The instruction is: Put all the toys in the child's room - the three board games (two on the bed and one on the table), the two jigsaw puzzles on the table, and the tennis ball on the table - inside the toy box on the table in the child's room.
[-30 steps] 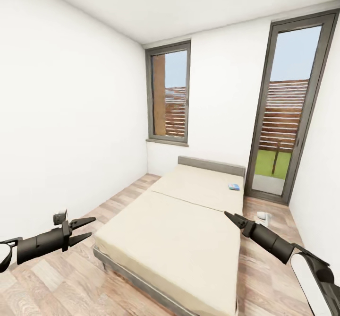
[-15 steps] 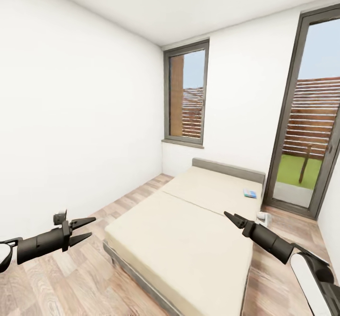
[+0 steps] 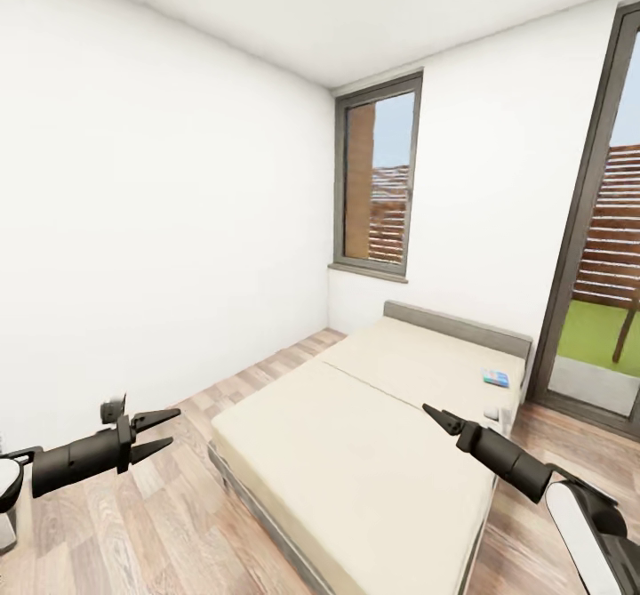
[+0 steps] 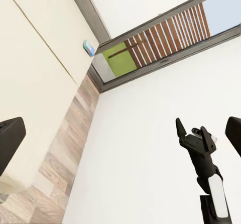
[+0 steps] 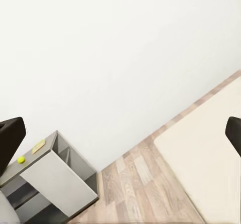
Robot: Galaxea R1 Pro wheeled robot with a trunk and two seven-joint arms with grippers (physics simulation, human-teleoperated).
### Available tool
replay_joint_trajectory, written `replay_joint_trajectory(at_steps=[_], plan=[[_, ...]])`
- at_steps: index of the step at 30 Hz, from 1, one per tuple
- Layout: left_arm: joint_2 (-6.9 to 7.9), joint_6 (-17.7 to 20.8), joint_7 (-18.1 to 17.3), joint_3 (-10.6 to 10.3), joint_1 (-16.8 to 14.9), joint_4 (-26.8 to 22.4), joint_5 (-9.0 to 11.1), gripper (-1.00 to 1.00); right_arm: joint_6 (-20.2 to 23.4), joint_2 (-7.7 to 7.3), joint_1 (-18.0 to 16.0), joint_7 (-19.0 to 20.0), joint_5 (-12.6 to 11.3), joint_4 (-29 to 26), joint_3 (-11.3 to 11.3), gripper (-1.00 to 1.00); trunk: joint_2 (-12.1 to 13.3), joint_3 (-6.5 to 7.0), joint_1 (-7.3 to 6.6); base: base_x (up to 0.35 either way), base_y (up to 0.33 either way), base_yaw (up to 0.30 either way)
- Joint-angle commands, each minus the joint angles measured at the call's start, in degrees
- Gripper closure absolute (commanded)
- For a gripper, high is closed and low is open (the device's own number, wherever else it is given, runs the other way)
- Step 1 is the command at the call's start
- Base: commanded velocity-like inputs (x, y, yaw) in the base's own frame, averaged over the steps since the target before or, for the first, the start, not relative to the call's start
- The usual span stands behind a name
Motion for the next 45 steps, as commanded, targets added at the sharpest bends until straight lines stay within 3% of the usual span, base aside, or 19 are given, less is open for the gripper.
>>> replay_joint_trajectory(at_steps=[1, 11, 19, 26, 45], plan=[[0.03, 0.08, -0.41, -0.07, -0.05, 0.04, -0.26, -1.0, 0.46, -0.01, -0.01, 0.03, -0.37, 0.11, -0.06, -1.0, -0.04, -0.02, 0.02, 0.0, -0.185, 0.075], [0.03, 0.08, -0.43, -0.06, -0.05, 0.04, -0.26, -1.0, 1.24, -0.09, -0.16, -2.43, -0.47, 0.45, -0.08, -1.0, -0.04, -0.01, 0.02, 0.0, -0.112, 0.021], [0.02, 0.08, -0.42, -0.06, -0.05, 0.04, -0.26, -1.0, 7.0, -0.17, -0.7, -7.1, -0.21, -0.21, 0.0, -1.0, -0.04, -0.01, 0.02, 0.0, -0.079, 0.001], [-0.01, 0.08, -0.41, -0.07, -0.05, 0.04, -0.26, -1.0, 8.82, -0.02, -0.74, -11.45, -0.32, -0.51, 0.3, -1.0, -0.04, -0.01, 0.02, 0.0, -0.07, 0.0], [0.03, 0.08, -0.42, -0.06, -0.05, 0.09, -0.26, -1.0, 6.6, -0.01, -0.71, -12.33, -0.33, -0.65, 2.93, -1.0, -0.04, -0.01, 0.02, 0.004, -0.01, 0.0]])
